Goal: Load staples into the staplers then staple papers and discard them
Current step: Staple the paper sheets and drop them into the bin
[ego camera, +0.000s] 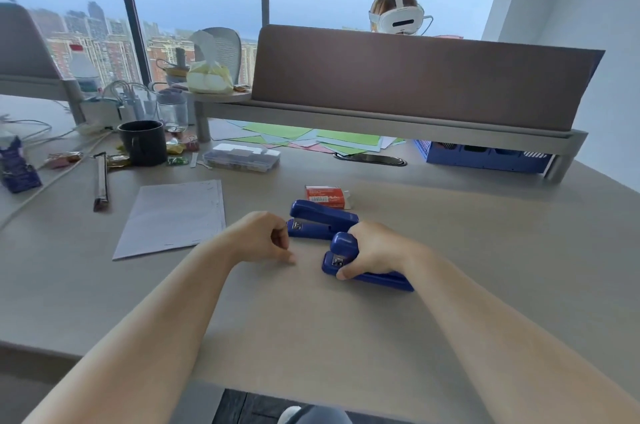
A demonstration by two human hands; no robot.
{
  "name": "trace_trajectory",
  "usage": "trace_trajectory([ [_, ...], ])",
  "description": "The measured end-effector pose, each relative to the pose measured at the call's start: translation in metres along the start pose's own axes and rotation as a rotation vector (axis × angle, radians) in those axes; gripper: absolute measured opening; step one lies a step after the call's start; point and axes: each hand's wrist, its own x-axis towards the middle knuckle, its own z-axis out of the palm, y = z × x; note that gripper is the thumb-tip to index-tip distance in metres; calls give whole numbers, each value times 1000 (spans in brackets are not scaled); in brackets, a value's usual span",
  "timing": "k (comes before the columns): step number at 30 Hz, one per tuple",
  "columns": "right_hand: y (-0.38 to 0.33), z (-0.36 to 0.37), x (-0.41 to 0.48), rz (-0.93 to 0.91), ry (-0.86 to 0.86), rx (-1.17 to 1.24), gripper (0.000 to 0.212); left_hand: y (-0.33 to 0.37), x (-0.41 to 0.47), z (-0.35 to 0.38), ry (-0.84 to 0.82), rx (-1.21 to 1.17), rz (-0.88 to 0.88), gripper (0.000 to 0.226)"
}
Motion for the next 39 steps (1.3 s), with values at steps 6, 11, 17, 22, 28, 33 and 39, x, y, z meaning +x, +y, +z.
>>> trace_trajectory([
  [6,-22,12,17,-78,51,48,33,-36,-21,-19,328,147,-183,23],
  [11,-45,21,28,-151,80,71,32,-70,-37,-36,281,303,-517,44],
  [17,-70,32,48,-206,119,55,32,-103,-50,-46,189,234,-838,73],
  [22,-90,37,60,-222,111,61,37,-111,-61,-61,190,254,-802,89],
  [28,-110,41,68,-207,111,109,54,-110,-78,-72,192,2,-792,87],
  [33,-118,44,74,-204,136,112,56,-117,-81,-67,237,-153,-723,54],
  [39,-119,48,81,-181,184,141,43,-124,-76,-56,555,-355,-515,17],
])
